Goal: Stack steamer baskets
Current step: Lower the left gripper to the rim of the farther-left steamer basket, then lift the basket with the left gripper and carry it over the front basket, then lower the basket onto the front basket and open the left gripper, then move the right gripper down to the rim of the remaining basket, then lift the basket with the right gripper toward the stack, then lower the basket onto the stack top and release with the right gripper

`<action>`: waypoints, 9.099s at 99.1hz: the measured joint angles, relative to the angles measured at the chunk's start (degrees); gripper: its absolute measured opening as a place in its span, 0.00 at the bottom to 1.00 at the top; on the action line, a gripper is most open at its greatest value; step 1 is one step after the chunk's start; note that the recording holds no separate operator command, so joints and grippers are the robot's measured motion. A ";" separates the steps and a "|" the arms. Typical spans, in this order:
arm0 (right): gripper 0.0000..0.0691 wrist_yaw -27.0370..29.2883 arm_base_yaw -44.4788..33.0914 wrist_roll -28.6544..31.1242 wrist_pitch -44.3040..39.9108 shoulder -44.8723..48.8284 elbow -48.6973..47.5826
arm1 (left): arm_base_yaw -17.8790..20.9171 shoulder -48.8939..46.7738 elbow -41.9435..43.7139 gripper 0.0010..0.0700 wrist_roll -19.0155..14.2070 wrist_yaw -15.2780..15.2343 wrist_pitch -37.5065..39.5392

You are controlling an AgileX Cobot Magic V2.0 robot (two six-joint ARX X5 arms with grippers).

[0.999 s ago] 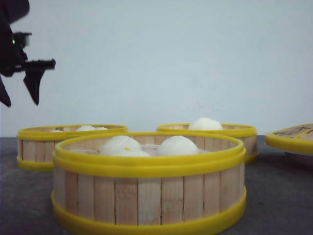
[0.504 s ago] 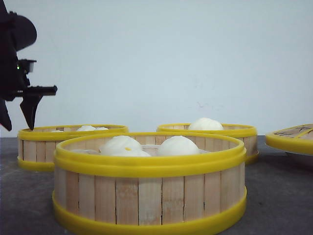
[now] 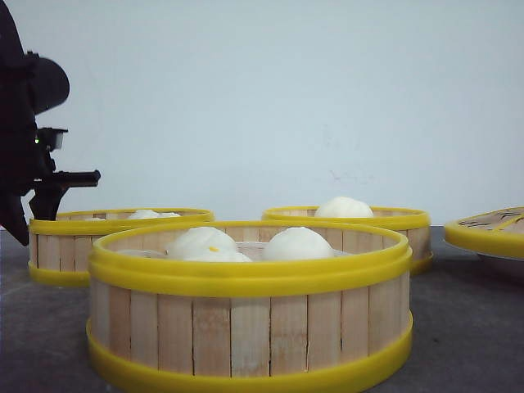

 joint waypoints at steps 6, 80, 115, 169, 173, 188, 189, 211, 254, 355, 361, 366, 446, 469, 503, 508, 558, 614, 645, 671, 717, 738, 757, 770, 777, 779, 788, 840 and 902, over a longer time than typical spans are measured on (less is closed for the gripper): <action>0.67 0.00 0.00 0.00 0.02 0.00 0.00 | -0.07 0.00 0.00 0.13 -0.02 0.42 0.13; 0.67 0.00 0.00 -0.02 0.02 0.02 0.00 | 4.26 -17.27 -0.35 0.02 -1.05 13.31 -2.34; 0.67 -0.02 0.00 0.00 0.00 -1.88 0.00 | -2.08 -26.95 -0.13 0.02 3.67 22.71 -14.56; 0.67 -0.04 0.00 0.00 -3.19 -3.89 0.00 | -22.43 -23.89 -2.27 0.02 8.63 19.04 -15.04; 0.67 -0.04 0.00 0.00 -3.19 -4.00 0.00 | -23.02 -23.63 -3.10 0.02 9.07 18.38 -14.53; 0.67 -0.04 0.00 0.00 -3.45 -4.13 0.00 | -23.67 -23.52 -7.39 0.02 9.53 17.94 -10.91; 0.67 -0.04 0.00 -0.02 -3.52 -4.13 0.00 | -23.67 -23.52 -7.65 0.02 9.53 17.94 -10.62; 0.67 -0.04 0.00 0.00 -4.72 -4.13 0.00 | -24.11 -22.60 -9.11 0.02 9.51 17.70 -7.74; 0.67 -0.04 0.04 0.00 -5.40 -4.13 0.00 | -26.62 -20.41 -9.14 0.02 9.49 17.92 -6.49; 0.67 -1.51 0.04 0.00 -6.12 -3.91 0.00 | -26.14 -17.86 -9.14 0.49 9.03 18.47 -2.03; 0.67 -1.99 0.04 0.04 -6.01 -3.30 0.00 | -25.75 -19.45 -9.14 0.49 9.01 18.38 -1.53; 0.67 -2.99 0.04 0.22 -5.73 -2.27 0.04 | -25.35 -21.86 -9.14 0.49 8.98 18.40 -0.81; 0.59 -7.21 2.99 -0.04 -5.73 46.38 24.09 | -22.67 -67.49 -29.16 0.49 6.01 14.56 1.03; 0.58 -2.12 3.82 -0.07 -5.68 57.53 29.59 | -22.77 -77.00 -29.16 0.49 3.82 14.53 -4.76; 0.44 0.48 5.81 -0.24 -1.51 64.26 30.42 | -22.77 -86.31 -29.16 0.49 1.36 14.53 -9.35; 0.41 1.27 5.92 -0.28 -1.25 64.85 30.47 | -22.77 -86.73 -29.14 0.49 0.90 14.53 -9.94; 0.05 6.32 6.88 -0.94 -2.29 66.42 30.86 | -22.77 -87.08 -29.16 0.49 -0.63 14.53 -11.54; 0.05 7.30 6.78 0.61 -8.68 66.12 39.54 | -22.77 -87.08 -29.16 0.49 -0.63 14.53 -11.82; 0.05 4.92 6.67 -1.29 -15.61 53.07 44.50 | -22.77 -87.08 -29.16 0.49 -0.63 14.53 -13.11; 0.05 0.83 9.44 -5.66 -24.28 40.85 44.57 | -22.77 -87.08 -29.16 0.49 -0.63 14.58 -13.92; 0.05 -0.04 20.06 -8.83 -34.42 31.74 43.74 | -22.77 -87.08 -29.16 0.49 0.02 14.58 -13.92; 0.05 0.94 28.57 -8.87 -32.85 31.76 39.52 | -22.77 -87.08 -29.16 0.49 0.04 14.86 -13.94; 0.05 3.28 32.87 -9.01 -30.36 31.76 32.22 | -22.77 -87.08 -29.16 0.49 0.04 14.97 -15.39; 0.05 3.87 33.99 -8.79 -26.80 31.78 26.82 | -22.77 -87.08 -29.16 0.49 0.07 15.26 -15.56; 0.05 4.13 34.40 -8.44 -25.27 31.78 25.05 | -22.77 -87.08 -29.16 0.49 0.11 15.91 -15.56; 0.05 4.35 34.58 -8.37 -24.90 31.85 24.79 | -22.77 -87.08 -29.16 0.49 0.13 16.02 -15.56; 0.05 5.16 34.71 -8.35 -23.93 31.89 24.57 | -22.77 -87.08 -29.16 0.49 0.22 16.02 -15.56; 0.05 6.47 33.44 -8.41 -23.78 32.24 24.57 | -22.77 -87.08 -29.16 0.49 0.22 16.04 -15.56; 0.04 6.29 32.26 -8.46 -26.03 36.22 24.57 | -22.77 -87.08 -29.16 0.49 0.24 16.04 -15.56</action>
